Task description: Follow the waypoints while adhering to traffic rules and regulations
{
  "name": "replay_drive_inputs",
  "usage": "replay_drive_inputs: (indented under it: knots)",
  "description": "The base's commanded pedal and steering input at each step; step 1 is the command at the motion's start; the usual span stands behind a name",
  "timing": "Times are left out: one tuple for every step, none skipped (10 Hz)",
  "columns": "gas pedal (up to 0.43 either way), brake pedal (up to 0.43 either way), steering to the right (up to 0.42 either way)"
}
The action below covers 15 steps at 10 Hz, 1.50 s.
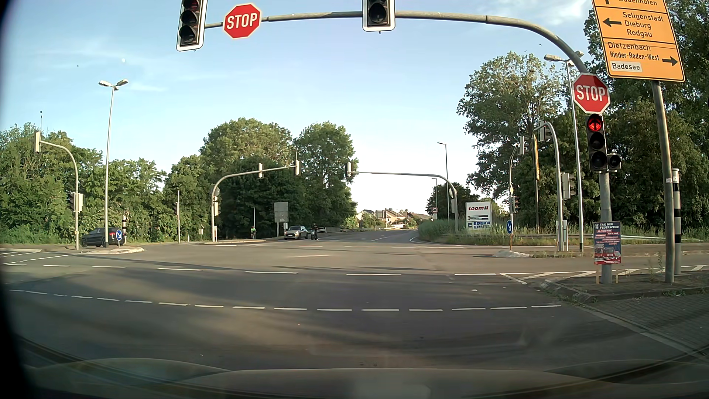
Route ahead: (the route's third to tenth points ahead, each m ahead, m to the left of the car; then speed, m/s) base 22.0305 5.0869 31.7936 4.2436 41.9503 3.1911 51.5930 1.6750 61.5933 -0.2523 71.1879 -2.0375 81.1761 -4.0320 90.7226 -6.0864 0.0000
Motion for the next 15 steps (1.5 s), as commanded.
replay_drive_inputs:
  knots:
    - [0.0, 0.299, 0.006]
    - [0.0, 0.305, 0.006]
    - [0.0, 0.305, 0.006]
    - [0.0, 0.305, 0.006]
    - [0.0, 0.305, 0.006]
    - [0.0, 0.305, 0.006]
    - [0.0, 0.305, 0.006]
    - [0.0, 0.305, 0.006]
    - [0.0, 0.305, 0.006]
    - [0.0, 0.305, 0.006]
    - [0.0, 0.305, 0.006]
    - [0.0, 0.305, 0.006]
    - [0.0, 0.305, 0.006]
    - [0.0, 0.305, 0.006]
    - [0.0, 0.305, 0.006]
